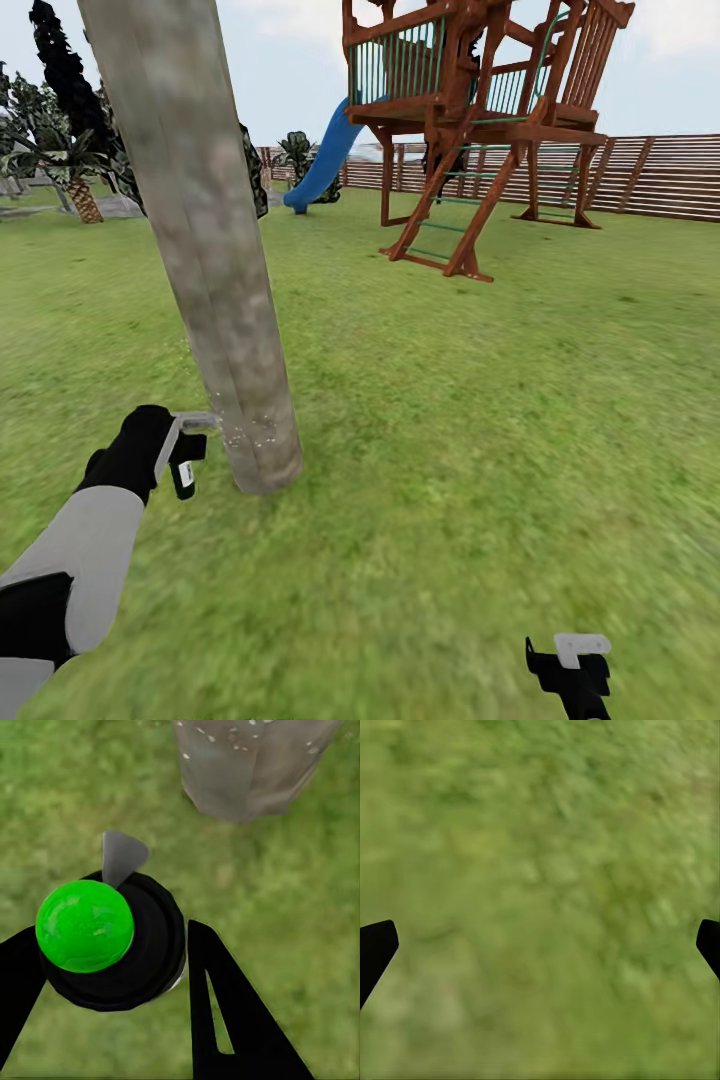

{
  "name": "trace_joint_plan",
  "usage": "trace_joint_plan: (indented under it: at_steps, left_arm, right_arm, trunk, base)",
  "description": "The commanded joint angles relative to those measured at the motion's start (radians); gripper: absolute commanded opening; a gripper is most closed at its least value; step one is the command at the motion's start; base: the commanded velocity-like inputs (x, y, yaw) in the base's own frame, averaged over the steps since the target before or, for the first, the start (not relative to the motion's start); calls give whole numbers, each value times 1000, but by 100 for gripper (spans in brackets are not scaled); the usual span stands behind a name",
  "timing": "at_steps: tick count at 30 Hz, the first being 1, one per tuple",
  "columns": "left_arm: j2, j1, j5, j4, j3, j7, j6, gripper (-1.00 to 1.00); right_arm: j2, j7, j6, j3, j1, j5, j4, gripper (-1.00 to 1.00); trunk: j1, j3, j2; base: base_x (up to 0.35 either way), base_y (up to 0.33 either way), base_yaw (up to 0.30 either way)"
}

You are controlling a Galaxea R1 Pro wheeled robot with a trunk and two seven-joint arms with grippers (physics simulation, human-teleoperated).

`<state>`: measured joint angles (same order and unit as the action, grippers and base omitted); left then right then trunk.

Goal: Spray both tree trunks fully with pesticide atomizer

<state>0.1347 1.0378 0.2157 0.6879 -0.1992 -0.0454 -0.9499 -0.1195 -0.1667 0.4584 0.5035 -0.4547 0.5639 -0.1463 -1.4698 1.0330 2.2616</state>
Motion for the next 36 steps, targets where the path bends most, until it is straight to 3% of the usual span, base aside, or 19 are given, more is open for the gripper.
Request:
trace_joint_plan:
  at_steps: [1, 8, 18, 26, 28, 32, 36]
  left_arm:
    - [1, 0, 6, 1, -2, -5, -3, -100]
    - [-6, 6, 7, 2, -2, -4, 0, -100]
    - [-6, 8, 7, 45, -2, -3, -4, -100]
    - [-15, 5, 7, 45, -2, -2, -2, -100]
    - [-10, -5, 8, 45, 0, 0, 1, -100]
    - [32, -41, 8, 33, -4, -4, 15, -100]
    - [35, -89, 4, 33, -2, -4, 49, -100]
  right_arm:
    - [0, -5, 3, 5, -1, 11, 2, 100]
    - [1, -5, 3, 4, -1, 11, 2, 100]
    - [5, -5, 3, 4, -1, 11, 2, 100]
    - [7, -4, 3, 4, -1, 11, 2, 100]
    - [6, -4, 3, 4, -1, 11, 2, 100]
    - [6, -4, 3, 4, -1, 11, 2, 100]
    - [6, -2, 3, 4, -1, 11, 2, 100]
  trunk:
    - [0, 1, 0]
    - [0, 1, 0]
    - [0, 1, 0]
    - [0, 1, 0]
    - [0, 1, 0]
    - [0, 1, 0]
    - [0, 1, 0]
  base:
    - [0, 0, 0]
    - [111, -190, 0]
    - [-112, -256, 7]
    - [193, -218, 246]
    - [224, -197, 131]
    - [129, -242, 9]
    - [-100, -258, 0]
